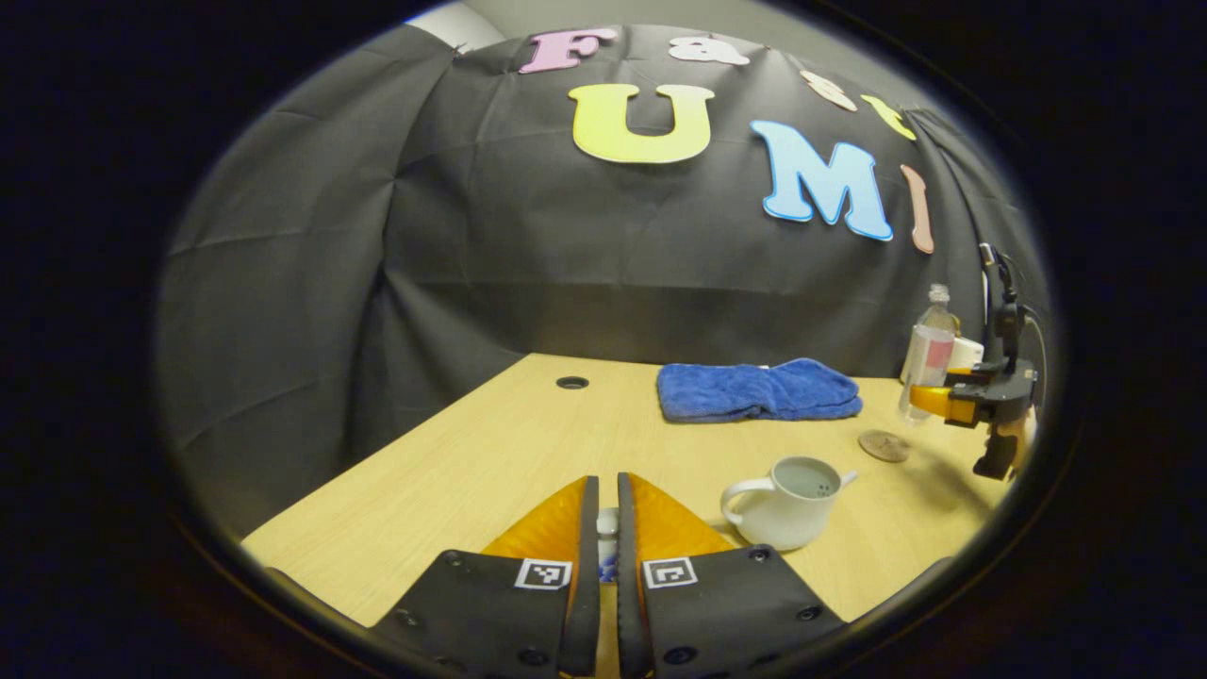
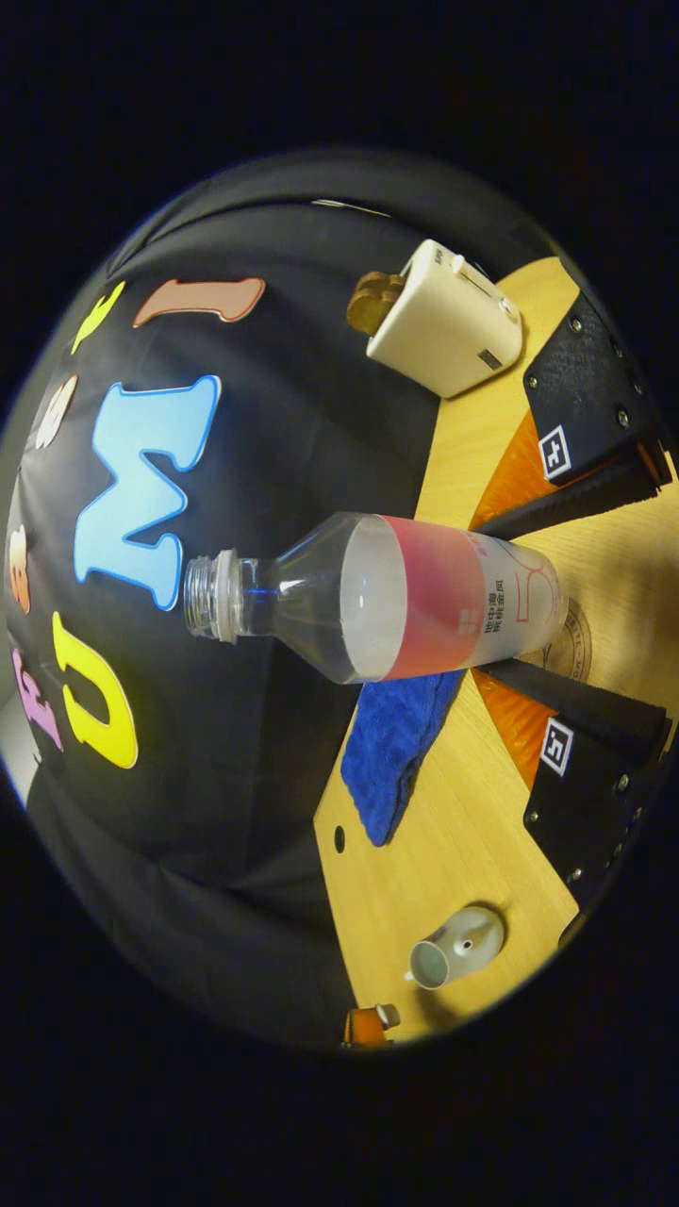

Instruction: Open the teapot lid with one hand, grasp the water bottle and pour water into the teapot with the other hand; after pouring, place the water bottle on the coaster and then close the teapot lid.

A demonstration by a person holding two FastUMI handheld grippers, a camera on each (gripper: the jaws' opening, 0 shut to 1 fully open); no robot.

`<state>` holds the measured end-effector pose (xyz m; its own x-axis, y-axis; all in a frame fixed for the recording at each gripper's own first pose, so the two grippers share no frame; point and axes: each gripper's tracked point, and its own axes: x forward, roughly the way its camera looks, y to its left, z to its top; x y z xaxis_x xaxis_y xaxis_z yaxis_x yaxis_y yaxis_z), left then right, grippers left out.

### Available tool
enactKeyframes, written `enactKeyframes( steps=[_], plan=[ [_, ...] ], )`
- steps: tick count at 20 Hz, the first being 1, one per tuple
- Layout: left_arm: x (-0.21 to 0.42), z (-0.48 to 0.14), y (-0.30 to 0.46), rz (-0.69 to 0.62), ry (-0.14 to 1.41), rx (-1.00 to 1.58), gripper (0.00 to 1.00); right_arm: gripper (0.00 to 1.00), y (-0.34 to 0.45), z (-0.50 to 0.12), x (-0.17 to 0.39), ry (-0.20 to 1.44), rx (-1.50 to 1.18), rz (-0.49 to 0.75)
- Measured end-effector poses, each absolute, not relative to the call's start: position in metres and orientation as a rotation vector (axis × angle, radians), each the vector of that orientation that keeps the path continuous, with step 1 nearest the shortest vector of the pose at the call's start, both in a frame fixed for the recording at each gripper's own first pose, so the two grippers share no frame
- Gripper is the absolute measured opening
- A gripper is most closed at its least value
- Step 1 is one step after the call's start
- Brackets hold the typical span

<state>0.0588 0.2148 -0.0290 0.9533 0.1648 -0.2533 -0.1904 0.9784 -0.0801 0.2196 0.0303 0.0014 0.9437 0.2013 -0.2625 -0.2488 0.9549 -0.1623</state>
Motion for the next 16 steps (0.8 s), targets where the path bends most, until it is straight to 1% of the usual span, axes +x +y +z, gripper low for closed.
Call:
enactKeyframes(
  steps=[1, 2, 3, 5, 6, 9, 12, 13, 16],
  plan=[
    [0.058, -0.029, 0.215, 0.181, 0.247, -0.103, 0.12, 0.77, 0.032, -0.005, 0.221, 0.261, -0.163, 0.237],
    [0.058, -0.028, 0.216, 0.182, 0.247, -0.102, 0.17, 0.77, 0.035, -0.008, 0.222, 0.275, -0.135, 0.245],
    [0.058, -0.028, 0.215, 0.183, 0.247, -0.102, 0.14, 0.77, 0.037, -0.013, 0.222, 0.289, -0.108, 0.248],
    [0.057, -0.029, 0.215, 0.183, 0.248, -0.104, 0.14, 0.77, 0.040, -0.019, 0.224, 0.302, -0.071, 0.254],
    [0.057, -0.029, 0.216, 0.184, 0.248, -0.103, 0.16, 0.77, 0.041, -0.020, 0.227, 0.305, -0.057, 0.260],
    [0.058, -0.030, 0.218, 0.187, 0.247, -0.114, 0.14, 0.77, 0.048, -0.023, 0.233, 0.313, -0.014, 0.285],
    [0.057, -0.032, 0.218, 0.184, 0.250, -0.126, 0.12, 0.77, 0.054, -0.030, 0.236, 0.331, -0.019, 0.283],
    [0.057, -0.032, 0.218, 0.185, 0.251, -0.126, 0.17, 0.77, 0.053, -0.033, 0.235, 0.338, -0.026, 0.280],
    [0.057, -0.032, 0.220, 0.189, 0.248, -0.130, 0.17, 0.77, 0.052, -0.032, 0.236, 0.320, -0.046, 0.269]
  ],
)
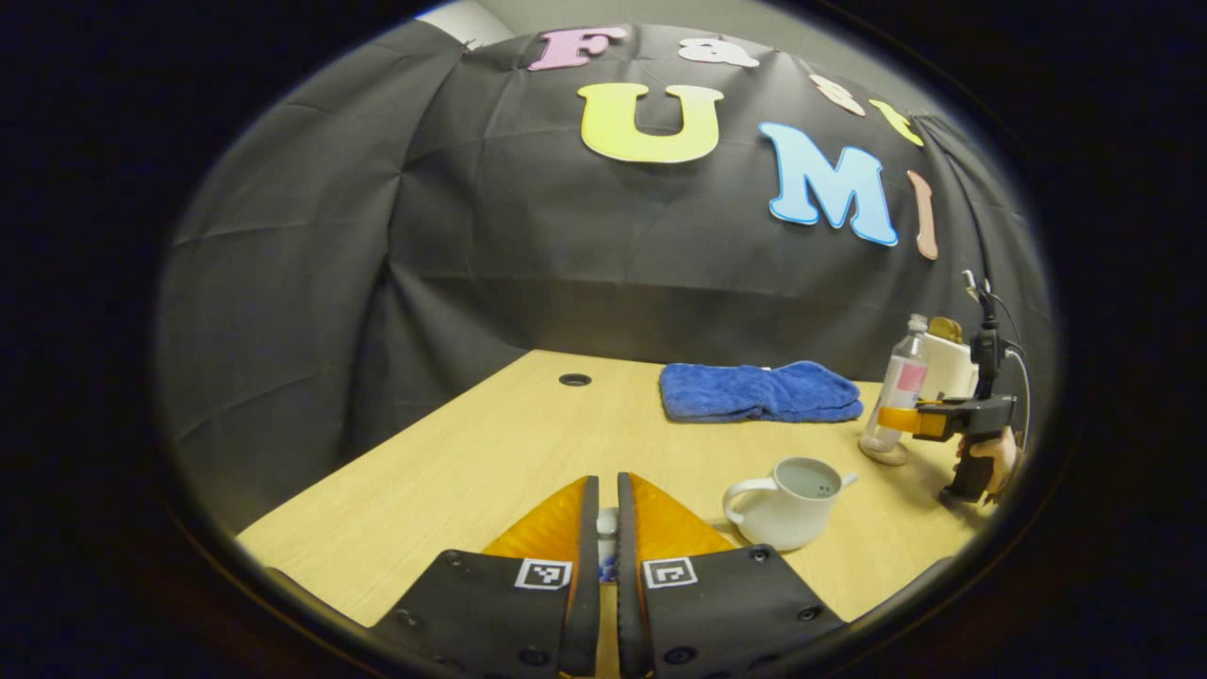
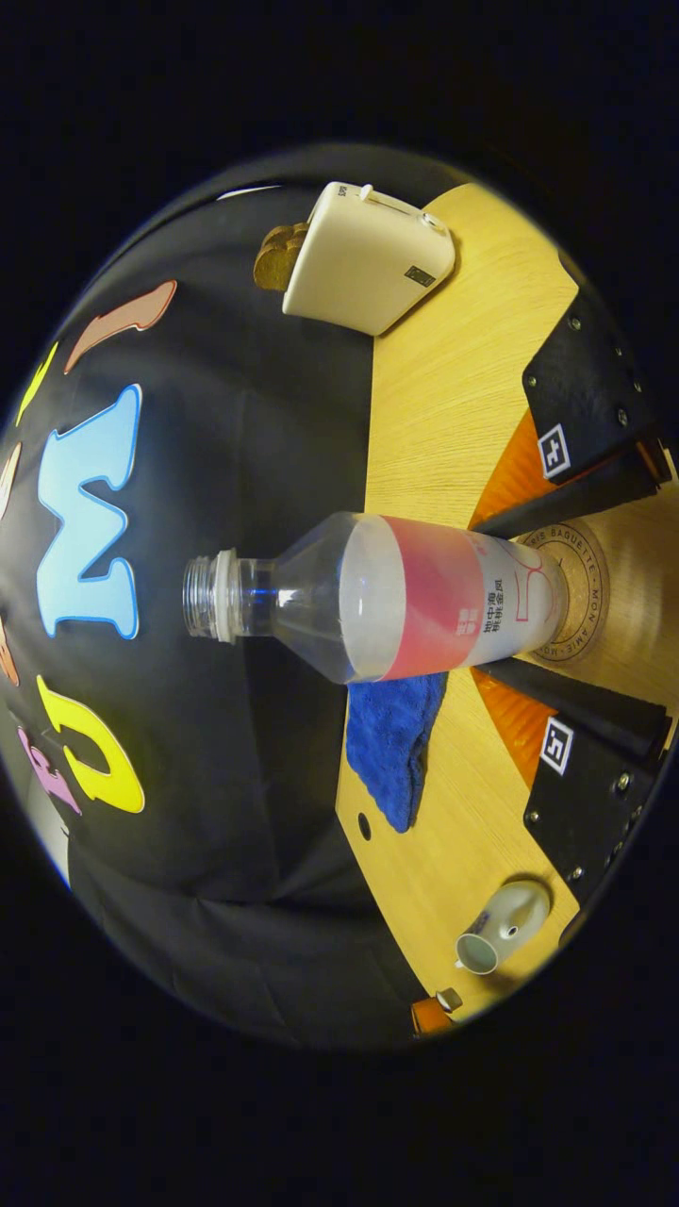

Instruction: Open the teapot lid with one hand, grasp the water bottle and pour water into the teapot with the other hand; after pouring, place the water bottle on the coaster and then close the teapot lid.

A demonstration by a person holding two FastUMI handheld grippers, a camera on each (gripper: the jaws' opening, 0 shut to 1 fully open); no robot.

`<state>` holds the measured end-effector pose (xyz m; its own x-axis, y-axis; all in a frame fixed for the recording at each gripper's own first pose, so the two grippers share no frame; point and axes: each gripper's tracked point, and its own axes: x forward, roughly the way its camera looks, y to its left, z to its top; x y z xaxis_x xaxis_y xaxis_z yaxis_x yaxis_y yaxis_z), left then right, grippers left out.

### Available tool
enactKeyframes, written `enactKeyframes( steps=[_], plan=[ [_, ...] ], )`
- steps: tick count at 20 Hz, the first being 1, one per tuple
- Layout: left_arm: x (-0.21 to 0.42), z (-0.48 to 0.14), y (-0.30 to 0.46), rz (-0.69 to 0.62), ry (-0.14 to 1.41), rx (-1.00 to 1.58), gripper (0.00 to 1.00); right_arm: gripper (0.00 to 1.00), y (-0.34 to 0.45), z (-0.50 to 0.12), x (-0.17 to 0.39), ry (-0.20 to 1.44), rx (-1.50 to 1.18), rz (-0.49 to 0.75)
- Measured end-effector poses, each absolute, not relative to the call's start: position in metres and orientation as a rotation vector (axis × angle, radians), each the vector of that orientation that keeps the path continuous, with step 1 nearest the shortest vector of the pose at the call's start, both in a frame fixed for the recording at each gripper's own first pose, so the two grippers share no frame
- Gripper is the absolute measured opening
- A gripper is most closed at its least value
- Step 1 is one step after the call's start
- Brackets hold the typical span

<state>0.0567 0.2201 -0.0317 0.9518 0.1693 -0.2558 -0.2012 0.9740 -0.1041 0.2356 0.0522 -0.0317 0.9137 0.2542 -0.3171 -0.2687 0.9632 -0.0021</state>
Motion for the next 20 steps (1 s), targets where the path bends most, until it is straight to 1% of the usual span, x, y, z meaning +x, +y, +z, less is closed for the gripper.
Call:
enactKeyframes(
  steps=[1, 2, 4, 5, 6, 7, 9, 12, 13, 14, 15, 18, 19, 20],
  plan=[
    [0.056, -0.032, 0.219, 0.188, 0.248, -0.133, 0.17, 0.77, 0.052, -0.033, 0.235, 0.318, -0.054, 0.268],
    [0.056, -0.032, 0.219, 0.187, 0.248, -0.136, 0.13, 0.77, 0.053, -0.034, 0.236, 0.323, -0.063, 0.267],
    [0.055, -0.032, 0.217, 0.183, 0.250, -0.136, 0.16, 0.81, 0.051, -0.038, 0.234, 0.336, -0.066, 0.265],
    [0.055, -0.030, 0.216, 0.182, 0.248, -0.134, 0.17, 0.86, 0.051, -0.037, 0.231, 0.337, -0.058, 0.266],
    [0.056, -0.029, 0.215, 0.180, 0.244, -0.131, 0.17, 0.96, 0.050, -0.034, 0.230, 0.331, -0.050, 0.263],
    [0.056, -0.028, 0.213, 0.177, 0.242, -0.131, 0.17, 0.96, 0.049, -0.034, 0.229, 0.329, -0.049, 0.259],
    [0.059, -0.023, 0.208, 0.166, 0.233, -0.133, 0.11, 0.96, 0.045, -0.030, 0.225, 0.324, -0.054, 0.255],
    [0.066, -0.011, 0.196, 0.140, 0.212, -0.133, 0.17, 0.96, 0.039, -0.023, 0.212, 0.311, -0.044, 0.251],
    [0.070, -0.008, 0.191, 0.129, 0.205, -0.133, 0.17, 0.96, 0.038, -0.021, 0.206, 0.307, -0.035, 0.250],
    [0.073, -0.003, 0.184, 0.117, 0.197, -0.131, 0.14, 0.96, 0.036, -0.018, 0.201, 0.300, -0.027, 0.250],
    [0.077, 0.000, 0.178, 0.102, 0.190, -0.130, 0.17, 0.96, 0.035, -0.016, 0.196, 0.293, -0.023, 0.248],
    [0.089, 0.012, 0.154, 0.056, 0.167, -0.119, 0.17, 0.96, 0.028, -0.003, 0.179, 0.260, -0.030, 0.241],
    [0.093, 0.015, 0.147, 0.041, 0.162, -0.115, 0.14, 0.96, 0.027, 0.001, 0.173, 0.248, -0.034, 0.240],
    [0.097, 0.018, 0.139, 0.025, 0.158, -0.112, 0.13, 0.96, 0.025, 0.005, 0.167, 0.234, -0.037, 0.240]
  ],
)
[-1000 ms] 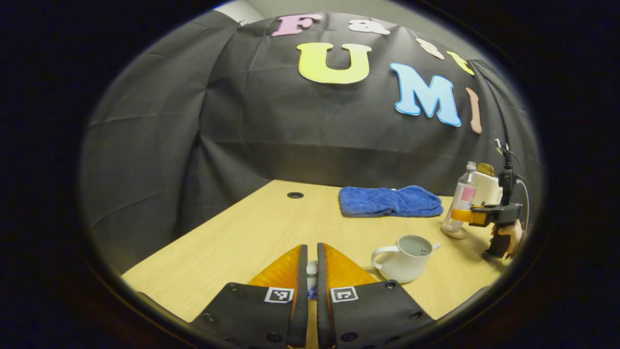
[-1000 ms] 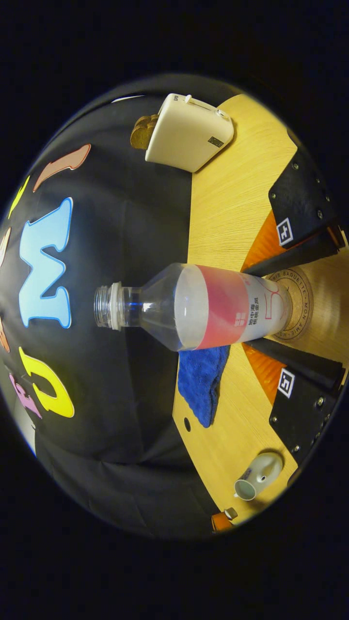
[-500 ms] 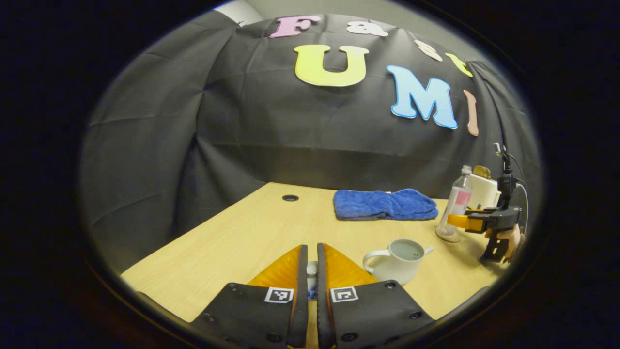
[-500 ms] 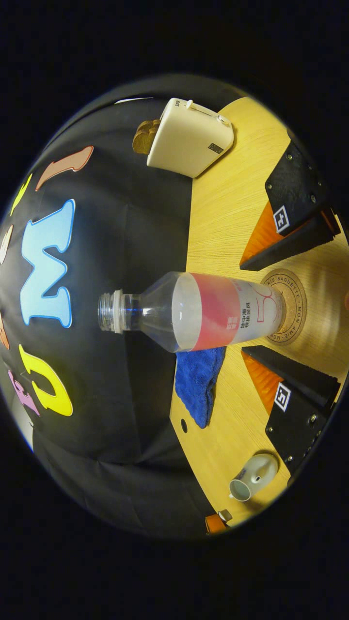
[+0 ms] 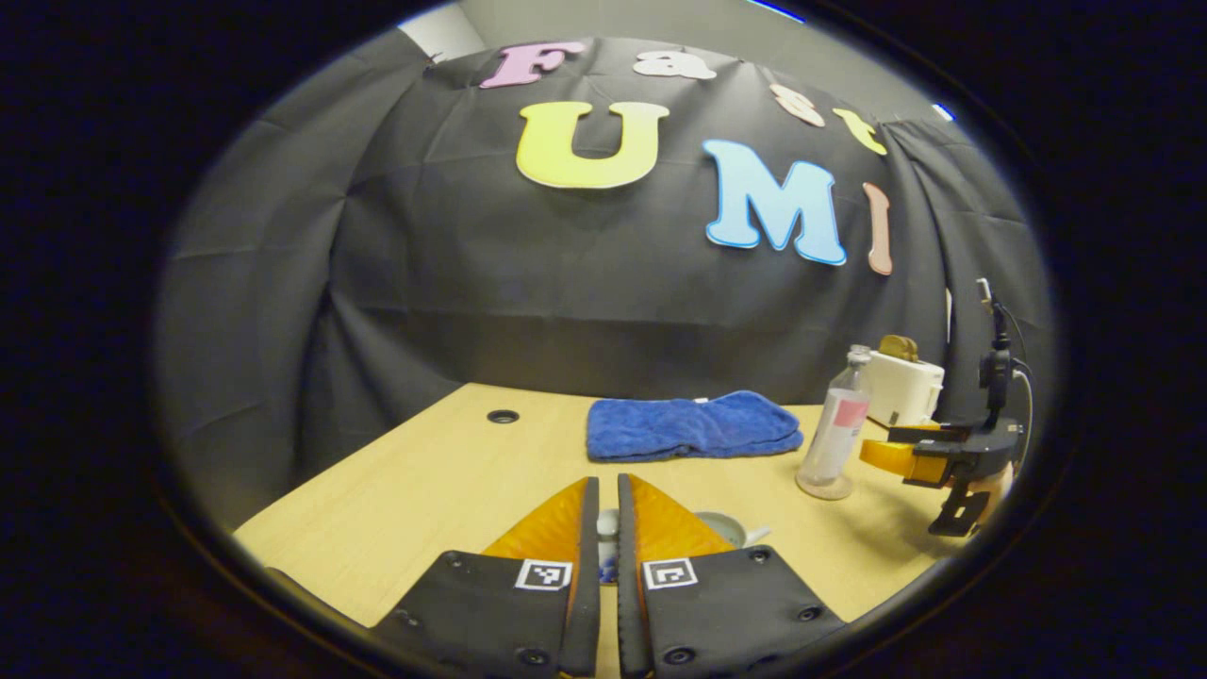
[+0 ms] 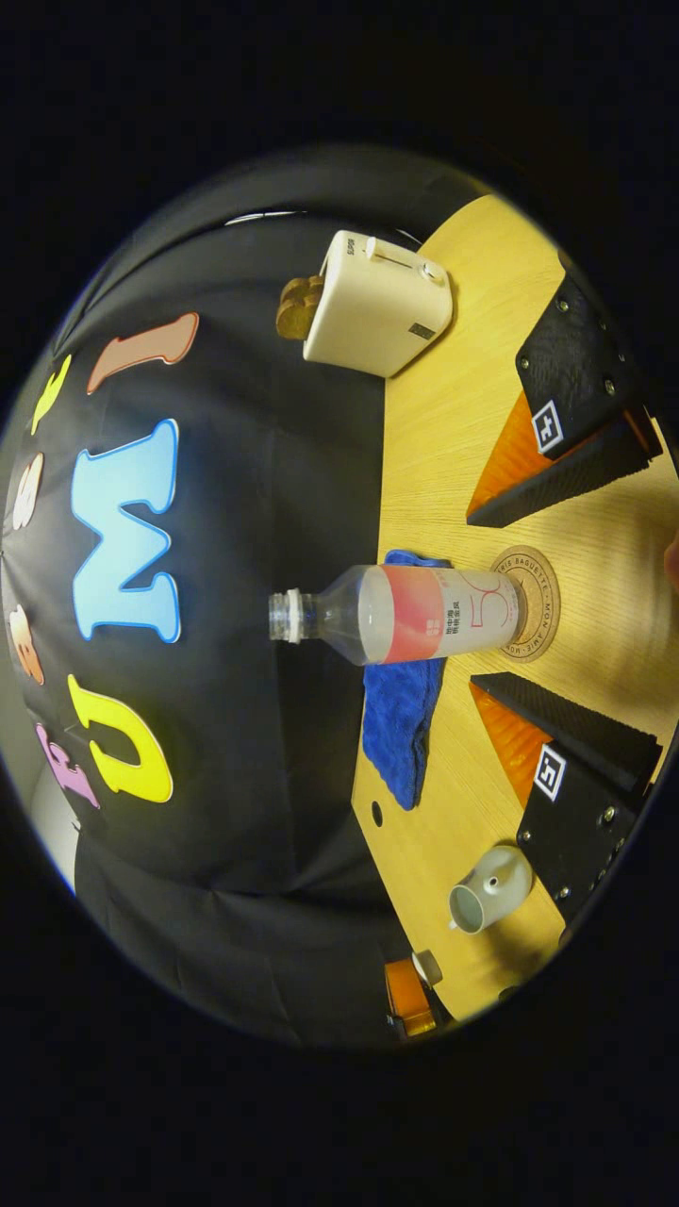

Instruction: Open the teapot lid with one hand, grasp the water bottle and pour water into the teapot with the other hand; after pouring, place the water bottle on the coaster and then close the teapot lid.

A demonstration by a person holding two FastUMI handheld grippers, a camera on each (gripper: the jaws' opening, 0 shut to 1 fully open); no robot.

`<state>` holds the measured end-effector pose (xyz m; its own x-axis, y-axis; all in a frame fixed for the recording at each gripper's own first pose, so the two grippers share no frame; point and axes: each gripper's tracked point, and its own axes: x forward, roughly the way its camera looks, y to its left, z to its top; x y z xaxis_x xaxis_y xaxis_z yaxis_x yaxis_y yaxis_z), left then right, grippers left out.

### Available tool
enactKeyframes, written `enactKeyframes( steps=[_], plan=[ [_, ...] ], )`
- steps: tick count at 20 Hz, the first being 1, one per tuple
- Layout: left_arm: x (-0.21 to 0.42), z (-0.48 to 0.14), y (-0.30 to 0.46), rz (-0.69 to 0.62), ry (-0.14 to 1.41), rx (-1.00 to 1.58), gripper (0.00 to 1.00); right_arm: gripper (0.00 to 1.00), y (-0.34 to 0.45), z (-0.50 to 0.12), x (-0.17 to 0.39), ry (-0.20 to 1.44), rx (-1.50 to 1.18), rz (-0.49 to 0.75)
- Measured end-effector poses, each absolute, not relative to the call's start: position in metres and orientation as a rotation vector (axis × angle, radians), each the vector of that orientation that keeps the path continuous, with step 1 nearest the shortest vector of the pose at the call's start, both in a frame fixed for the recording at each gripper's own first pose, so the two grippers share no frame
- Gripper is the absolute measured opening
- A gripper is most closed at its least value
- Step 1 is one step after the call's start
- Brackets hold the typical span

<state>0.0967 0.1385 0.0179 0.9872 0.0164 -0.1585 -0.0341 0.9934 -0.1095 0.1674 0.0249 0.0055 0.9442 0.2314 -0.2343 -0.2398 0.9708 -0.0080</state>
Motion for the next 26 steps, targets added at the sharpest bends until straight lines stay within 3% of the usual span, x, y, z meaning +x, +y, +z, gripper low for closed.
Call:
enactKeyframes(
  steps=[1, 8, 26],
  plan=[
    [0.101, 0.019, 0.131, 0.012, 0.154, -0.110, 0.17, 0.96, 0.025, 0.010, 0.161, 0.220, -0.038, 0.242],
    [0.121, 0.014, 0.088, -0.055, 0.150, -0.085, 0.14, 0.96, 0.027, 0.025, 0.130, 0.172, -0.021, 0.273],
    [0.135, -0.011, 0.070, -0.028, 0.178, 0.031, 0.17, 0.96, -0.008, 0.015, 0.122, 0.175, 0.063, 0.238]
  ],
)
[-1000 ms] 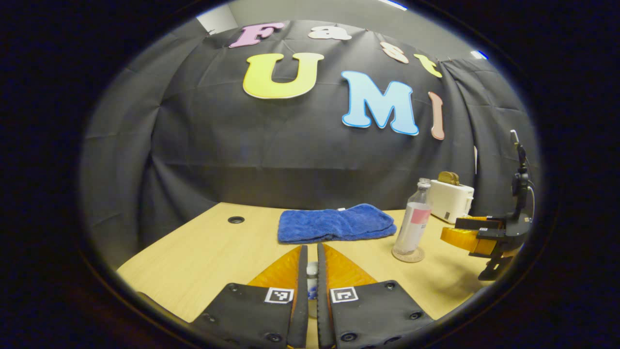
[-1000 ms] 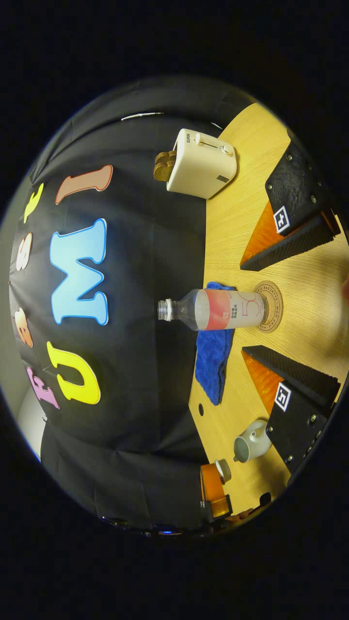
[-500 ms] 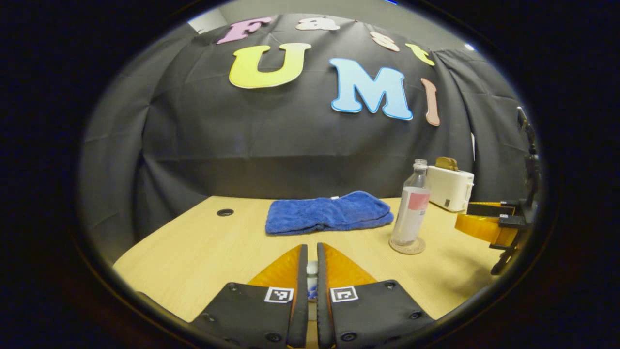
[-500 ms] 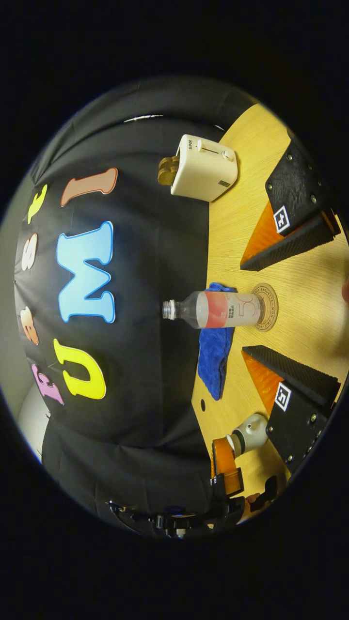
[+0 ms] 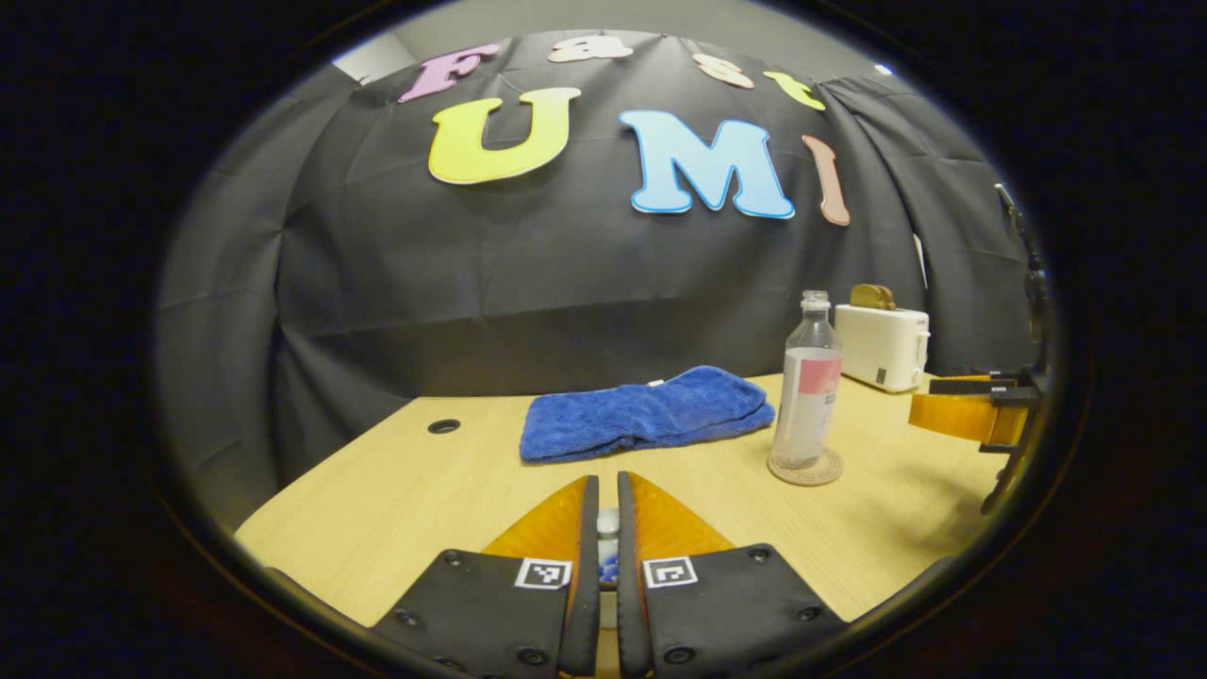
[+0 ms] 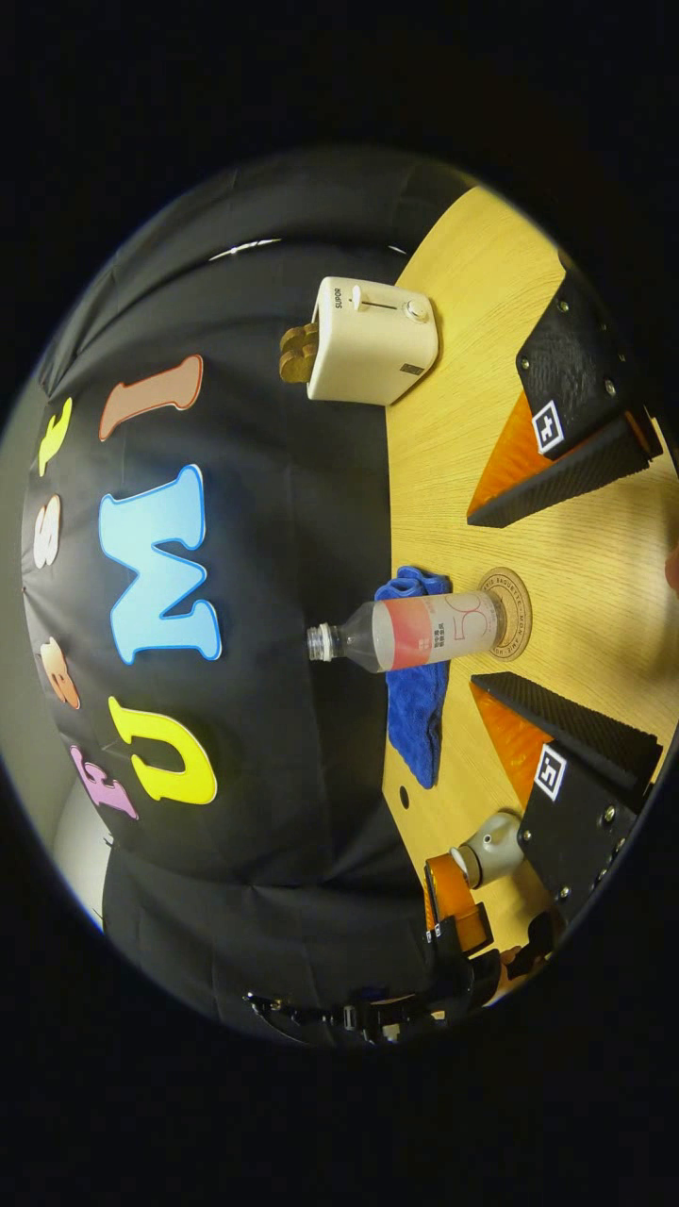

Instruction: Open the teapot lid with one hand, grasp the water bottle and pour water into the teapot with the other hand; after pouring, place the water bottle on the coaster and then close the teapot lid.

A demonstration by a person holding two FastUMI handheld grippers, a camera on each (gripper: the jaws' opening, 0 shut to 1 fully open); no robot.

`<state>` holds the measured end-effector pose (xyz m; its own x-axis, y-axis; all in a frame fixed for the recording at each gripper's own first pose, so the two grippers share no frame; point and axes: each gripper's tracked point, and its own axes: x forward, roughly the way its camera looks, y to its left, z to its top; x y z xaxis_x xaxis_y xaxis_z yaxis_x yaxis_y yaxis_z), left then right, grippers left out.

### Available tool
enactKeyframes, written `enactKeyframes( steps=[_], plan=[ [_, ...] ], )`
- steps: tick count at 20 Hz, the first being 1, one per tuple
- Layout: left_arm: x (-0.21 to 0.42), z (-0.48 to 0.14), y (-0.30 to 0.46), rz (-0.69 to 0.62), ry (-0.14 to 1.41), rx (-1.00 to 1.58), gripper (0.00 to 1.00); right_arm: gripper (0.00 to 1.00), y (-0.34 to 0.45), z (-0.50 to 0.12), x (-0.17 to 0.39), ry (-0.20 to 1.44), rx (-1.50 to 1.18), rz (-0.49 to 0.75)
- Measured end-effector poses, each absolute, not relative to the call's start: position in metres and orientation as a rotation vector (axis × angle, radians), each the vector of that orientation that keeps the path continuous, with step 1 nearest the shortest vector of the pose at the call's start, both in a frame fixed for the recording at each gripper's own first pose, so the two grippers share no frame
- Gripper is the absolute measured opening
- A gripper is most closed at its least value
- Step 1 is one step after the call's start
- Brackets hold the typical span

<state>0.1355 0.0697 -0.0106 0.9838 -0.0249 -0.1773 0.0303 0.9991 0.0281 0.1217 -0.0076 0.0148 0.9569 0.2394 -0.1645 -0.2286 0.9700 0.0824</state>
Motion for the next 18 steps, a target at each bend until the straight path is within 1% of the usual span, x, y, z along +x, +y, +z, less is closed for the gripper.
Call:
enactKeyframes(
  steps=[3, 4, 5, 7, 9, 11, 12, 13, 14, 15, 16, 17, 18],
  plan=[
    [0.135, -0.021, 0.072, -0.018, 0.200, 0.036, 0.14, 0.96, -0.011, 0.014, 0.121, 0.174, 0.073, 0.231],
    [0.134, -0.023, 0.071, -0.017, 0.206, 0.035, 0.14, 0.96, -0.012, 0.014, 0.122, 0.174, 0.074, 0.231],
    [0.135, -0.023, 0.070, -0.014, 0.192, 0.041, 0.17, 0.96, -0.013, 0.013, 0.121, 0.176, 0.076, 0.227],
    [0.136, -0.024, 0.068, -0.008, 0.192, 0.063, 0.16, 0.96, -0.014, 0.010, 0.121, 0.182, 0.079, 0.227],
    [0.134, -0.024, 0.069, 0.007, 0.191, 0.096, 0.24, 0.96, -0.014, 0.009, 0.119, 0.186, 0.082, 0.226],
    [0.133, -0.020, 0.066, 0.008, 0.178, 0.107, 0.43, 0.96, -0.016, 0.010, 0.117, 0.182, 0.075, 0.221],
    [0.132, -0.015, 0.063, 0.003, 0.168, 0.104, 0.49, 0.96, -0.016, 0.011, 0.116, 0.180, 0.071, 0.217],
    [0.130, -0.012, 0.061, -0.001, 0.159, 0.099, 0.35, 0.96, -0.016, 0.011, 0.114, 0.176, 0.066, 0.214],
    [0.127, -0.006, 0.059, -0.003, 0.147, 0.092, 0.42, 0.96, -0.015, 0.013, 0.111, 0.170, 0.062, 0.213],
    [0.123, -0.002, 0.057, -0.007, 0.135, 0.086, 0.35, 0.96, -0.015, 0.015, 0.108, 0.164, 0.056, 0.210],
    [0.117, 0.005, 0.054, -0.011, 0.119, 0.080, 0.42, 0.96, -0.014, 0.018, 0.104, 0.156, 0.049, 0.206],
    [0.112, 0.009, 0.051, -0.015, 0.106, 0.072, 0.42, 0.96, -0.013, 0.019, 0.099, 0.147, 0.041, 0.202],
    [0.105, 0.015, 0.049, -0.021, 0.096, 0.062, 0.46, 0.96, -0.012, 0.022, 0.094, 0.137, 0.033, 0.200]
  ],
)
